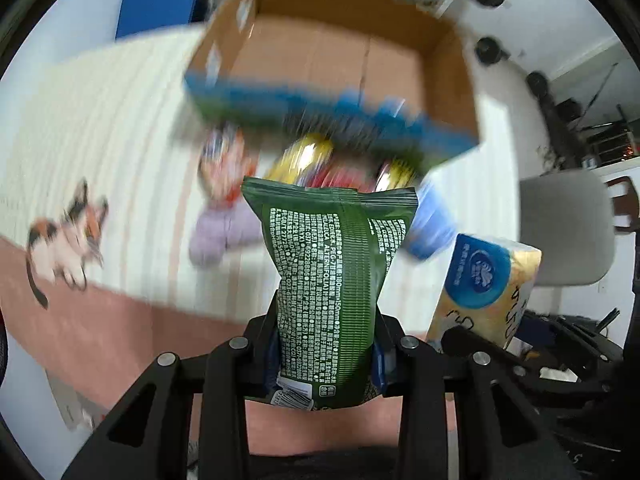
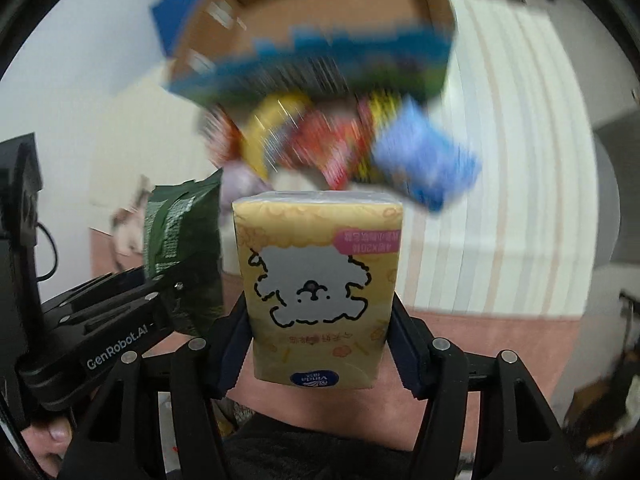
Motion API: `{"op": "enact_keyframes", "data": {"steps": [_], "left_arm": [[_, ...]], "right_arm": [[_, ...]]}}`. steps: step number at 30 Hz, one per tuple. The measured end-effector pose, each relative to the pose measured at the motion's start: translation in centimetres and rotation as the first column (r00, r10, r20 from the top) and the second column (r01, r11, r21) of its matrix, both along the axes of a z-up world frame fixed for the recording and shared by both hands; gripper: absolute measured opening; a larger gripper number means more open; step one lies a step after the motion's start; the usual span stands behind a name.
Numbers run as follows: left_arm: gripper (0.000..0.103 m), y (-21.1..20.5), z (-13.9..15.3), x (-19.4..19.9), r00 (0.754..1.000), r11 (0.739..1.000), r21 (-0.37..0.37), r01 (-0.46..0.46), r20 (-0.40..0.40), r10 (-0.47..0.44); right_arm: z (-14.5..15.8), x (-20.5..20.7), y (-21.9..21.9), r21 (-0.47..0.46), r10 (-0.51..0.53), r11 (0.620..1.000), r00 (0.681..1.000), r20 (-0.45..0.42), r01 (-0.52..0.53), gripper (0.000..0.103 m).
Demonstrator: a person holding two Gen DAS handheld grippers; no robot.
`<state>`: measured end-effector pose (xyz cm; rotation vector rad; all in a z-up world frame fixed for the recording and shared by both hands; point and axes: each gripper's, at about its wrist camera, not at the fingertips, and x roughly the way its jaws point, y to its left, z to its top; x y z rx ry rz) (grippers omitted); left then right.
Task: Organize soft objects
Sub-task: 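Carry both items into the box and open both tools to release them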
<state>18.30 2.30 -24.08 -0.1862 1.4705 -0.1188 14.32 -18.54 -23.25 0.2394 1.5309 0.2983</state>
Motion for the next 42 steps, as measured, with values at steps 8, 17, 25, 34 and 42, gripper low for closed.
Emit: {"op": "enact_keyframes", "data": {"steps": [8, 17, 25, 34, 42], "left_arm": [[0.032, -3.2, 1.8, 14.0, 0.997, 1.0, -0.002, 0.012, 0.071, -0.012], [0.032, -4.8, -6.3, 28.8, 0.992, 0.995, -0.095, 0.044, -0.114, -0.055], [0.032, -6.6, -13.2, 35.4, 0.966, 0.989, -0.118, 0.085, -0.236, -0.111], [0.034, -8.5, -15.1, 36.4, 0.944, 0.984, -0.102, 0.148, -0.282, -0.171], [0.079, -7.8, -12.9, 35.5, 0.956, 0.983, -0.085, 0.162, -0.234, -0.178]], "right_arm": [[7.2, 11.8, -3.4, -0.032, -0.049, 0.998, 0.989, 0.142, 0.054, 0.065], [-0.6, 24.7, -3.0, -0.081, -0.091, 0.992, 0.995, 0.051, 0.095, 0.065], [-7.9, 31.7, -2.3, -0.14, -0.099, 0.986, 0.995, -0.022, 0.095, 0.065], [-10.3, 34.1, -1.2, -0.197, -0.08, 0.978, 0.996, -0.038, 0.071, 0.065], [-9.6, 34.2, -0.9, -0.238, -0.073, 0.97, 0.996, -0.046, 0.06, 0.074]]}}
